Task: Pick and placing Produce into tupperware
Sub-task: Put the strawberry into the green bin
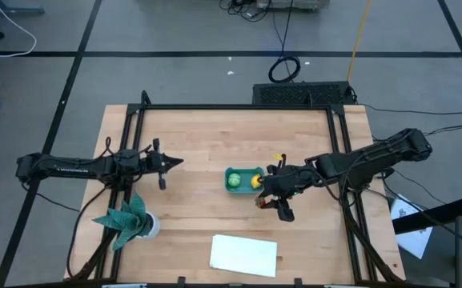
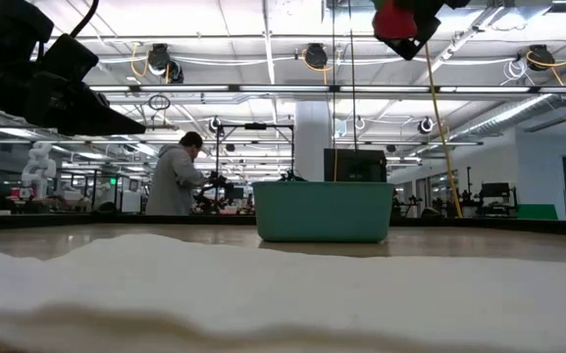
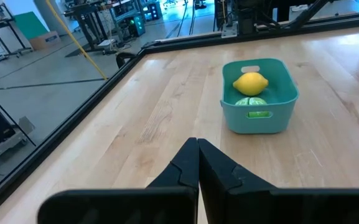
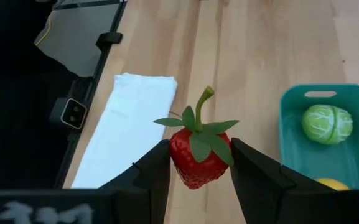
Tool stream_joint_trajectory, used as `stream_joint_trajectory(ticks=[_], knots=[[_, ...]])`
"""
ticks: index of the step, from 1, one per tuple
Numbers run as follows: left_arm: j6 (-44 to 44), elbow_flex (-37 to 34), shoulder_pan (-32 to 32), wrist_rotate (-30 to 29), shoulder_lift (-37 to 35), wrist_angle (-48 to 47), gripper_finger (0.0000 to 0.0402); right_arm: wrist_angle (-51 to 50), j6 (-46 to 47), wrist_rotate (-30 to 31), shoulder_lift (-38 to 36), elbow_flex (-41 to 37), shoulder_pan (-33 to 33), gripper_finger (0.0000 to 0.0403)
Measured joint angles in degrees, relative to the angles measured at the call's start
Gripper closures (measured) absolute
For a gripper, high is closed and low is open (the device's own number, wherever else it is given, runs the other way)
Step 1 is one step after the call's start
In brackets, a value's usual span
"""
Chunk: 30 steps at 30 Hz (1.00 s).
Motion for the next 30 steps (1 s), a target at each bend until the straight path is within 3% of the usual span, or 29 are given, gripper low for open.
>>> stream_joint_trajectory(ticks=[11, 30], knots=[[0.02, 0.01, 0.0, -0.09, 0.0, -0.08, 0.0401, 2.75, -3.67, -3.48, 1.19, 0.0, -5.6, 0.0264], [0.18, 0.01, 0.0, -0.46, 0.0, -0.08, 0.0401, 5.93, -8.56, -13.8, 2.7, 0.0, -22.94, 0.0264]])
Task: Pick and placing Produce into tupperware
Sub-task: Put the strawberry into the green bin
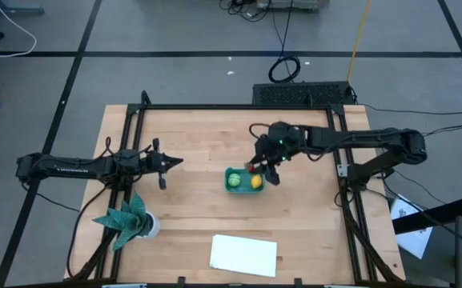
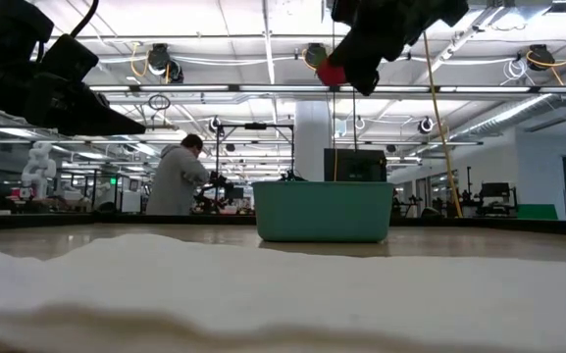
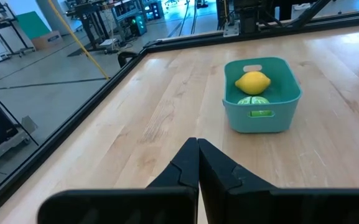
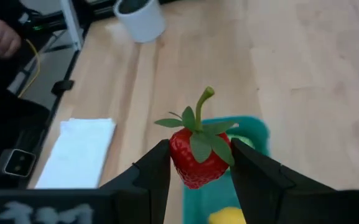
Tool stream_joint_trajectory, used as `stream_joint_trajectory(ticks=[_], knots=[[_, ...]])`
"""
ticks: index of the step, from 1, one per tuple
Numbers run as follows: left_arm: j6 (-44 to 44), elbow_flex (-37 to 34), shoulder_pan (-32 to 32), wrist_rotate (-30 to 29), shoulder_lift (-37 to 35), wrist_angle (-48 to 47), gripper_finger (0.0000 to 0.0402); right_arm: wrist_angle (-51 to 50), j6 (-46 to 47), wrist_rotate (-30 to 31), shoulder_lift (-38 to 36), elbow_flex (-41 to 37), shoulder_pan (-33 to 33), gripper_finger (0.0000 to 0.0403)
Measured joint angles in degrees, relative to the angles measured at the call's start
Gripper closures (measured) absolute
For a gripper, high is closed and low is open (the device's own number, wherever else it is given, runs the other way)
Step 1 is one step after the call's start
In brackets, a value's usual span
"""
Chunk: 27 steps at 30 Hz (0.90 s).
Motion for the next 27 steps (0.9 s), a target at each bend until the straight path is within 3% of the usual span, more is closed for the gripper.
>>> stream_joint_trajectory(ticks=[12, 27], knots=[[0.36, -0.02, 0.0, -0.02, 0.0, -0.04, 0.04, 2.42, -2.27, -3.69, 0.48, 0.0, -7.4, 0.0264], [0.56, -0.02, 0.0, -0.15, 0.0, -0.37, 0.04, 6.75, -3.65, -18.4, 11.25, 0.02, -12.04, 0.0264]])
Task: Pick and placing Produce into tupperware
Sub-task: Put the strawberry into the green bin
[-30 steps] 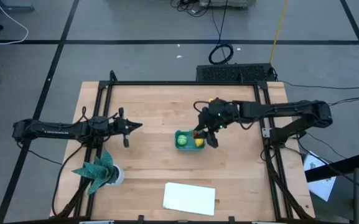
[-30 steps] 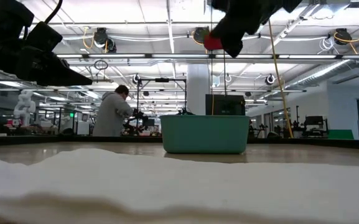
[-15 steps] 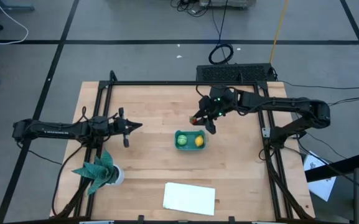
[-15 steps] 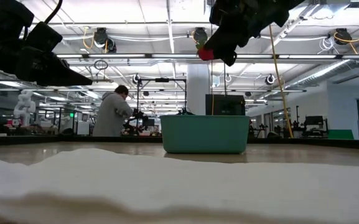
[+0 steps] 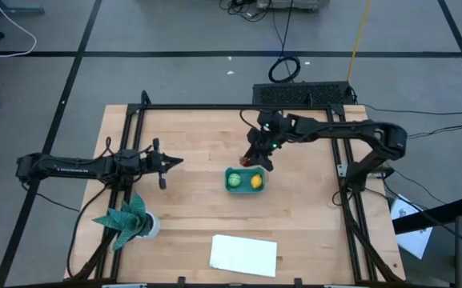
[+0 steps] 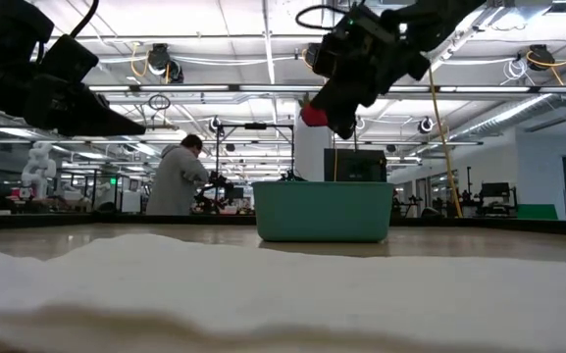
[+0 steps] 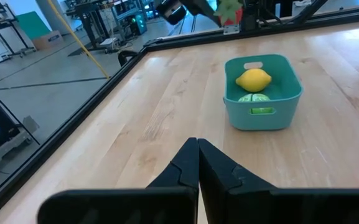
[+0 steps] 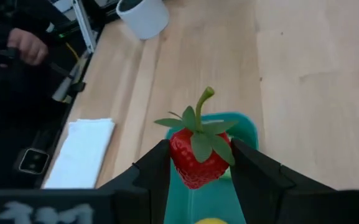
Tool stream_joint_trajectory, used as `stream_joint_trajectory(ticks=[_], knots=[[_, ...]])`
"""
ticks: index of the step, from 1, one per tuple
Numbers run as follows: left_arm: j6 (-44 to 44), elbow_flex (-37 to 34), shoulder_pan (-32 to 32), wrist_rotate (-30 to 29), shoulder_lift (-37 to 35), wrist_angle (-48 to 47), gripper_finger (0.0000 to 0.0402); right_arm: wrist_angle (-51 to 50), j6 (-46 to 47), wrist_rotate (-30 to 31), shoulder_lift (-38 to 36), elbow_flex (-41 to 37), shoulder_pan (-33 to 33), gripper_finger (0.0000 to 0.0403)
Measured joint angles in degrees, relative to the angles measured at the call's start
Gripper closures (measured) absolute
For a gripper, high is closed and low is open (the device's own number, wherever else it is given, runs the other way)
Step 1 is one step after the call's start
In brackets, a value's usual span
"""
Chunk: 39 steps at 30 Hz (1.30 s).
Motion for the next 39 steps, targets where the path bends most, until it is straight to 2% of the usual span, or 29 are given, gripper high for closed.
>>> stream_joint_trajectory(ticks=[5, 9, 16, 20, 26, 29, 39], knots=[[0.38, 0.0, 0.0, -0.4, 0.0, -0.04, 0.0401, 0.31, -0.34, -8.4, 3.27, 0.0, -2.61, 0.0264], [0.46, 0.02, 0.0, -0.83, 0.0, -0.02, 0.0401, 0.43, -0.62, -11.75, 6.05, 0.0, -4.16, 0.0264], [0.83, 0.0, 0.0, -0.87, 0.0, -0.02, 0.0401, 0.78, -2.95, -11.4, 10.04, 2.2, -4.44, 0.0264], [0.85, 0.0, 0.0, -0.87, 0.0, -0.02, 0.0401, -1.3, -7.48, -7.46, 11.45, 5.15, -2.75, 0.0264], [0.79, 0.0, 0.0, -0.9, 0.02, -0.09, 0.0401, -16.94, -20.0, 3.27, 13.74, 11.27, 0.41, 0.0264], [0.98, 0.01, 0.04, -0.9, 0.02, -0.05, 0.0401, -19.42, -21.46, 5.06, 14.76, 13.18, 1.42, 0.0264], [0.7, 0.01, 0.09, -0.92, 0.0, -0.11, 0.04, -21.21, -24.86, 5.43, 14.61, 13.35, 3.97, 0.0264]])
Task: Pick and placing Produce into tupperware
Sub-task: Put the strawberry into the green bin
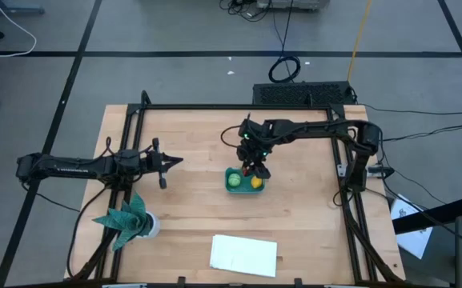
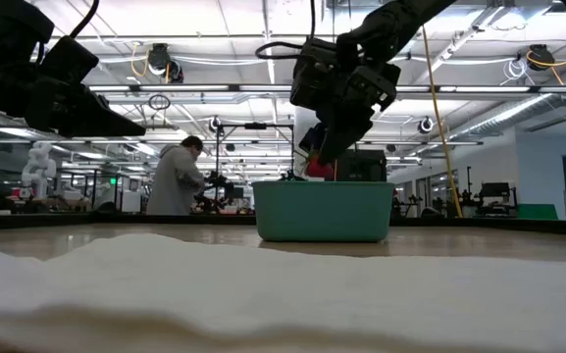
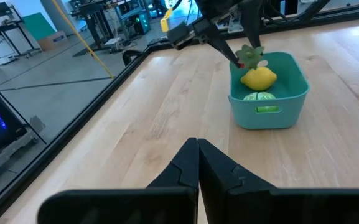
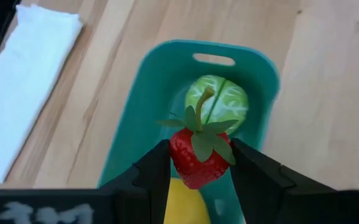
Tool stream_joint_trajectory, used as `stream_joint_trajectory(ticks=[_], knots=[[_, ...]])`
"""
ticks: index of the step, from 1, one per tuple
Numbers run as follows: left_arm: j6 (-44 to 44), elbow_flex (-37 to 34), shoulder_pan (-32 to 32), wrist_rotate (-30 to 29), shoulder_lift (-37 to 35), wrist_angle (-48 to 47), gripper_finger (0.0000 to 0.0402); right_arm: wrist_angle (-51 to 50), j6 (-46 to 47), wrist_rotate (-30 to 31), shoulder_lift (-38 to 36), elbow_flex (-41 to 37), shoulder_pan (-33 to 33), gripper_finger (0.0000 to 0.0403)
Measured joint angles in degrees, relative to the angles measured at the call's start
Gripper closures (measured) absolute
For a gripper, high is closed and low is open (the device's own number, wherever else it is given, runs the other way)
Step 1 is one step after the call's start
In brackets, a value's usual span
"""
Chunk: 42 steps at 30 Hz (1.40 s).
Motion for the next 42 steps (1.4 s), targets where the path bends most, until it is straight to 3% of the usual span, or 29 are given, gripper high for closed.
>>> stream_joint_trajectory(ticks=[8, 42], knots=[[-0.11, 0.01, 0.0, 0.02, 0.0, 0.0, 0.0401, 1.57, -0.11, 5.89, 0.0, -0.01, 2.18, 0.0264], [-0.52, 0.01, 0.0, 0.02, 0.0, -0.09, 0.0401, 10.78, 1.82, 7.14, -0.02, -8.63, 3.12, 0.0264]])
